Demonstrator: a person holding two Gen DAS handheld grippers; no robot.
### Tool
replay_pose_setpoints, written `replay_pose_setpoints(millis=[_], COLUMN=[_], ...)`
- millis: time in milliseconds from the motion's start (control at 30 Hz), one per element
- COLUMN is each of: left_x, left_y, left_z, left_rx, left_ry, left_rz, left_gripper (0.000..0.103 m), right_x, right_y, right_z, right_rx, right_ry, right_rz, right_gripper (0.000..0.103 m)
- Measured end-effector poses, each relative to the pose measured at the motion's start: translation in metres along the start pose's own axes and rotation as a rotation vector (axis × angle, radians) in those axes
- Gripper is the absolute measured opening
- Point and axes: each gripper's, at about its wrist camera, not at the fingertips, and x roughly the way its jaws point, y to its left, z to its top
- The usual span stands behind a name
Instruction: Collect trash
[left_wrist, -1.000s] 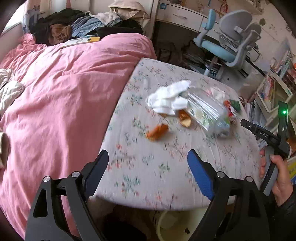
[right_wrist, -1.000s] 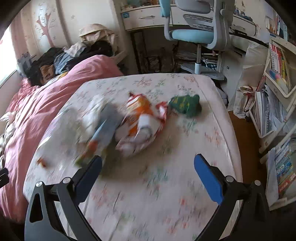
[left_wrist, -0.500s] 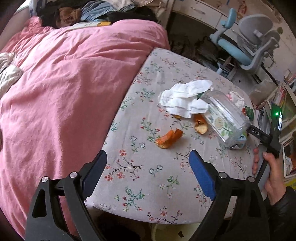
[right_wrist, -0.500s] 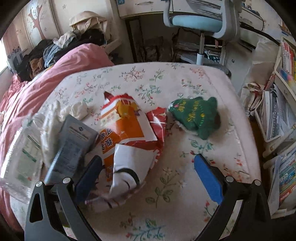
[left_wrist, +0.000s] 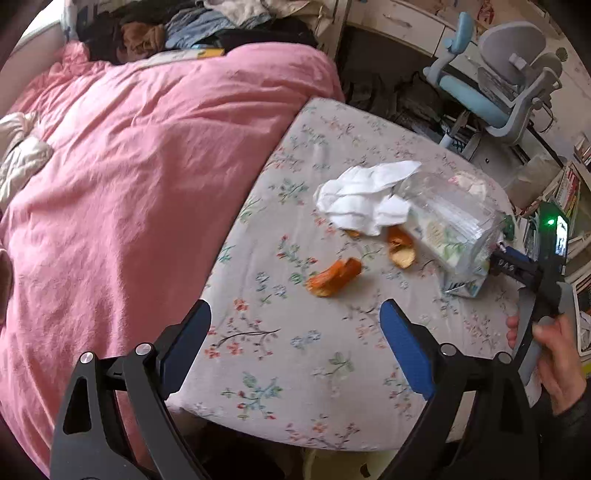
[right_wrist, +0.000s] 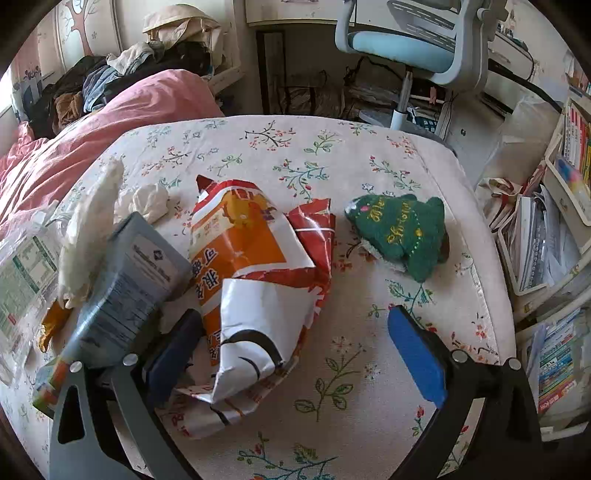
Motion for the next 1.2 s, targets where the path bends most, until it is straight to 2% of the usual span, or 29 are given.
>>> replay_pose_setpoints(millis=[133, 267, 333, 367, 500, 533, 600, 633, 700, 800, 933, 1000, 1033, 1067, 1100, 1167, 1200], left_x=[-0.017, -0.043, -0.057, -0.067, -0.094, -0.099, -0.111, -0.117, -0.125, -0.135, -0.130, -0.127, -0.125, -0.122, -0.121, -0.124, -0.124], left_y=[-0.016, -0.044, -0.057, -0.068, -0.108, -0.117, -0.124, -0.125, -0.117, -0.105, -0.092, -0.096, -0.106, -0.110, -0.111, -0.111, -0.114], left_z=[-0.002, -0.017, -0.029, -0.039, -0.080, -0.084, -0.085, -0.087, -0.088, -0.093, -0.086, -0.082, -0.080, -0.077, -0.076, -0.076, -0.076], left_rx=[-0.042, -0.109, -0.126, -0.127, -0.067, -0.024, 0.014, 0.009, -0.065, -0.136, -0.172, -0.159, -0.138, -0.112, -0.092, -0.096, -0.097], left_ry=[-0.044, -0.101, -0.147, -0.182, -0.263, -0.276, -0.338, -0.368, -0.366, -0.432, -0.406, -0.402, -0.405, -0.390, -0.386, -0.418, -0.421], left_rz=[-0.008, 0.035, 0.078, 0.124, 0.245, 0.230, 0.279, 0.296, 0.277, 0.322, 0.376, 0.528, 0.723, 0.844, 0.848, 0.762, 0.770], left_gripper=[0.092, 0.096, 0.096, 0.096, 0.096, 0.096, 0.096, 0.096, 0.096, 0.096, 0.096, 0.096, 0.096, 0.096, 0.096, 0.096, 0.096], right_x=[0.000, 0.000, 0.001, 0.000, 0.000, 0.001, 0.001, 0.000, 0.001, 0.001, 0.000, 0.001, 0.000, 0.000, 0.001, 0.001, 0.001], right_y=[-0.002, -0.004, -0.001, -0.002, -0.002, -0.001, -0.001, -0.003, -0.001, -0.002, -0.002, -0.001, -0.002, -0.002, -0.001, -0.002, -0.001], right_z=[0.001, 0.001, 0.001, 0.001, 0.001, 0.001, 0.001, 0.001, 0.001, 0.001, 0.001, 0.001, 0.001, 0.001, 0.001, 0.001, 0.001], right_rx=[0.001, 0.001, 0.001, 0.001, 0.001, 0.001, 0.001, 0.001, 0.001, 0.001, 0.001, 0.002, 0.002, 0.002, 0.002, 0.002, 0.002], right_ry=[0.000, 0.000, 0.000, 0.000, 0.000, -0.001, -0.001, 0.000, -0.001, -0.001, -0.001, -0.001, -0.001, -0.001, -0.001, -0.001, -0.001], right_rz=[0.000, 0.001, 0.000, 0.001, 0.000, 0.000, 0.000, 0.000, 0.000, 0.000, 0.000, 0.000, 0.000, -0.001, -0.001, -0.001, -0.001], right_gripper=[0.096, 0.096, 0.096, 0.096, 0.096, 0.096, 0.096, 0.096, 0.096, 0.096, 0.096, 0.096, 0.096, 0.096, 0.096, 0.096, 0.096])
